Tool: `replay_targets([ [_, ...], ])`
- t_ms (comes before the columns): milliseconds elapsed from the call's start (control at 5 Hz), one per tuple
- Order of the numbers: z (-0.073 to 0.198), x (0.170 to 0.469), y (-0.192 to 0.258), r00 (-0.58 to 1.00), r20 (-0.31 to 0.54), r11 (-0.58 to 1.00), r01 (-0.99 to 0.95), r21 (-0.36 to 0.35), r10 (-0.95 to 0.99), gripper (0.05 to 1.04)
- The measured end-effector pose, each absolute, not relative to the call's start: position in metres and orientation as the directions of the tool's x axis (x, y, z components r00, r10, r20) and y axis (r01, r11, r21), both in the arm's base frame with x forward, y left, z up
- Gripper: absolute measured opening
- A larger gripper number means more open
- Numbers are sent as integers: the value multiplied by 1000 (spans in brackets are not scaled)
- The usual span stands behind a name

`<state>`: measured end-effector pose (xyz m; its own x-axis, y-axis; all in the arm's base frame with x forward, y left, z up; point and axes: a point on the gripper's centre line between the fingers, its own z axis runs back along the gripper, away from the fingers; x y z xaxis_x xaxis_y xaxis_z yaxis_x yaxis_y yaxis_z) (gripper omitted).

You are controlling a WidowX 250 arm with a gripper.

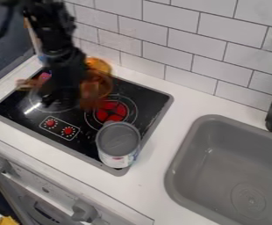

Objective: Picked up orange object and moved it to the bottom left burner

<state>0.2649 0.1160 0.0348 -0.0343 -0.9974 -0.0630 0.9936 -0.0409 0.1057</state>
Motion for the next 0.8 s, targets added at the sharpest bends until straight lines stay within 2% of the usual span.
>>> replay_targets([
  [200,29,248,150,11,-41,8,996,86,-999,74],
  [400,19,244,170,33,-28,31,997,68,-999,74],
  [800,6,240,200,28,-60,26,999,39,-998,74],
])
